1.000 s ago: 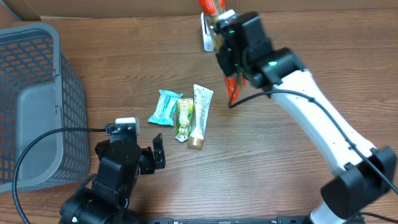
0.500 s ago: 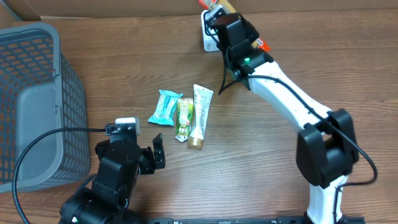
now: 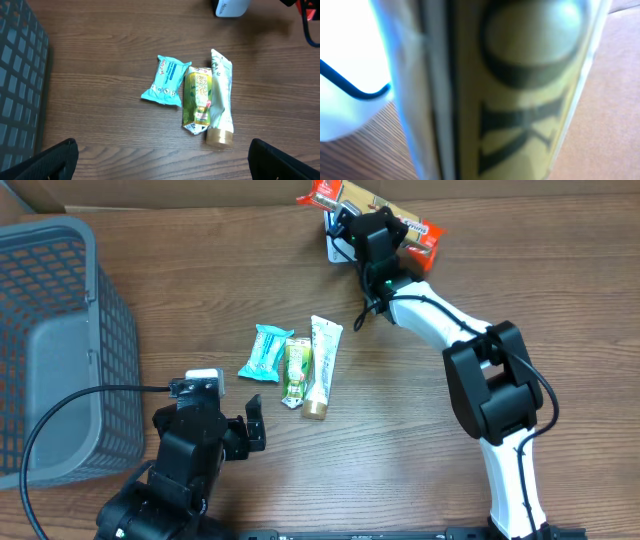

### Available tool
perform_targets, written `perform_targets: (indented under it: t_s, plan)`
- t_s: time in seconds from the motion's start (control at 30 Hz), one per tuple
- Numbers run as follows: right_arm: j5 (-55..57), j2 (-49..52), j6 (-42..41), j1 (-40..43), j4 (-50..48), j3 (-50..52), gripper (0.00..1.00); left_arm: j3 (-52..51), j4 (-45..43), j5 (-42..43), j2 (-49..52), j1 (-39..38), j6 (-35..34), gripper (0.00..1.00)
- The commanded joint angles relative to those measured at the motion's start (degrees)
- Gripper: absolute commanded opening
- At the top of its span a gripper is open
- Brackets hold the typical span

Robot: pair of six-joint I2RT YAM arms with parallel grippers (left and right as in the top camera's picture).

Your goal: Scan the item barcode

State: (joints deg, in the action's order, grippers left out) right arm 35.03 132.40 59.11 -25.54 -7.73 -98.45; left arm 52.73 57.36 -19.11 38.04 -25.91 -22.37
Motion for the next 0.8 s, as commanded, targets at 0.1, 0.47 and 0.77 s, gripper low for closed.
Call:
perform_targets:
  t_s: [0.1,0.47,0.77]
  plan:
    - [2.2,0.9,5.7,1.8,-3.9,-2.3,0.04,-0.6,-0.2,-0.8,0.1,-0.4,-0.8,0.99]
    - [0.9,0.9,5.7,1.7,-5.9,-2.3,0.04,-0.6,-0.2,-0.8,0.1,-0.4,-0.8,1.0]
    - [0.7,0.9,5.7,1.7,-5.9,-2.3,0.04,-0.6,-0.2,-0.8,0.1,-0.4,-0.8,0.99]
